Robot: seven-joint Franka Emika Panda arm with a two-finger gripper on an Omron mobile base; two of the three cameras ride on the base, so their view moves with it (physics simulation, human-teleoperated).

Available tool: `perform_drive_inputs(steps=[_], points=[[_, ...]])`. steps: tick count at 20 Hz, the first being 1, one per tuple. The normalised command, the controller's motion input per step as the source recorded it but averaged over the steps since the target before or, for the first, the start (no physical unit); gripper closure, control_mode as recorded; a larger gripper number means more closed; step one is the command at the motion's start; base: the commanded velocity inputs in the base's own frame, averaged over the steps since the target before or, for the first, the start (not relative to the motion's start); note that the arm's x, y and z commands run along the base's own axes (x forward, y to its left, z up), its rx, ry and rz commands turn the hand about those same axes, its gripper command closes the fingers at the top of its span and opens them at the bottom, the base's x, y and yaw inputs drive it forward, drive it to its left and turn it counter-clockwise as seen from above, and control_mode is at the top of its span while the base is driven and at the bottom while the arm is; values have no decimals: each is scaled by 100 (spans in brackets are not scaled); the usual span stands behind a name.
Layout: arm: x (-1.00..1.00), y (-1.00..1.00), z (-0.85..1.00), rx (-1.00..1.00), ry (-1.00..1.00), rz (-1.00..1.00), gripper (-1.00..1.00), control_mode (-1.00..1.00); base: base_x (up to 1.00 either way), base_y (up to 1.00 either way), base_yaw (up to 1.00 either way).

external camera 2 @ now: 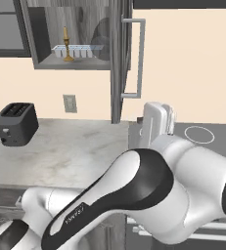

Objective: Pick the candle and jar from the dining table and place them in the open cabinet. Close the cabinet after placing the objects.

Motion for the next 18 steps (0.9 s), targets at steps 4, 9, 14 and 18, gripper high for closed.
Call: perform_drive_inputs(steps=[4,9,14,18], points=[[27,-14,0,3,1,5,-100,-100,0,0,0],[24,-9,0,2,1,8,-100,-100,0,0,0],[24,-3,0,1,2,8,-100,-100,0,0,0],[24,-1,0,0,3,8,-100,-100,0,0,0]])
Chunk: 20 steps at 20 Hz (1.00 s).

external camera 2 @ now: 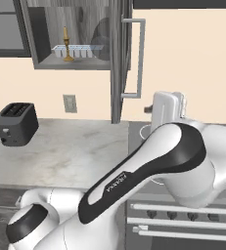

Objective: Pick the candle and jar from the dining table and place them in the open cabinet. Close the cabinet after placing the objects.

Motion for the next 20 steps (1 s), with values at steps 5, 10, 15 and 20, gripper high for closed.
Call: perform_drive_inputs(steps=[5,10,15,20], points=[[22,0,0,0,4,8,-100,-100,0,0,0],[26,-1,0,1,3,6,-100,-100,0,0,0],[25,-4,0,5,2,4,-100,-100,0,0,0],[23,0,0,6,2,2,-100,-100,0,0,0]])
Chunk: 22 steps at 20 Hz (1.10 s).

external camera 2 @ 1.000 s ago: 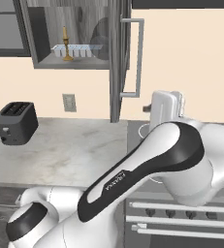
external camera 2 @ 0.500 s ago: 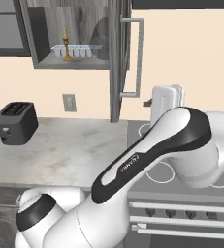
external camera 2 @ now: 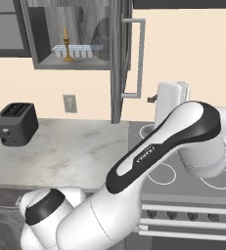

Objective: Pick the candle and jar from the dining table and place them in the open cabinet. Close the cabinet after placing the objects.

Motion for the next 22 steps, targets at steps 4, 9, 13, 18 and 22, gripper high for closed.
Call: perform_drive_inputs(steps=[4,9,13,18,22], points=[[21,0,0,5,2,3,-100,-100,0,0,0],[23,0,0,2,5,5,-100,-100,0,0,0],[21,0,0,1,7,7,-100,-100,0,0,0],[6,0,0,1,2,9,-100,-100,0,0,0],[0,0,0,2,0,8,-100,-100,0,0,0]])
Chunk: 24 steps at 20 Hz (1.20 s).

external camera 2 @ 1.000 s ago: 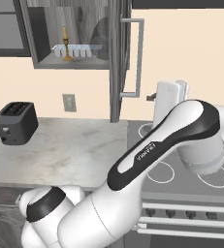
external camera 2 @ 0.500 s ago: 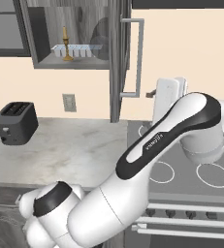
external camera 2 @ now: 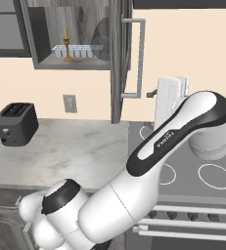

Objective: Pick the candle and jar from the dining table and place them in the open cabinet. Close the cabinet after placing the objects.

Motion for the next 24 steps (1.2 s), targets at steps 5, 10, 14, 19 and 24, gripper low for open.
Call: perform_drive_inputs(steps=[5,10,14,19,24], points=[[0,0,5,1,0,6,-100,-100,0,0,0],[0,4,9,1,0,2,-100,-100,0,0,0],[2,15,3,0,0,0,-100,-100,0,0,0],[15,31,0,0,3,0,-100,-100,0,0,0],[18,35,11,0,9,0,-100,-100,0,0,0]])
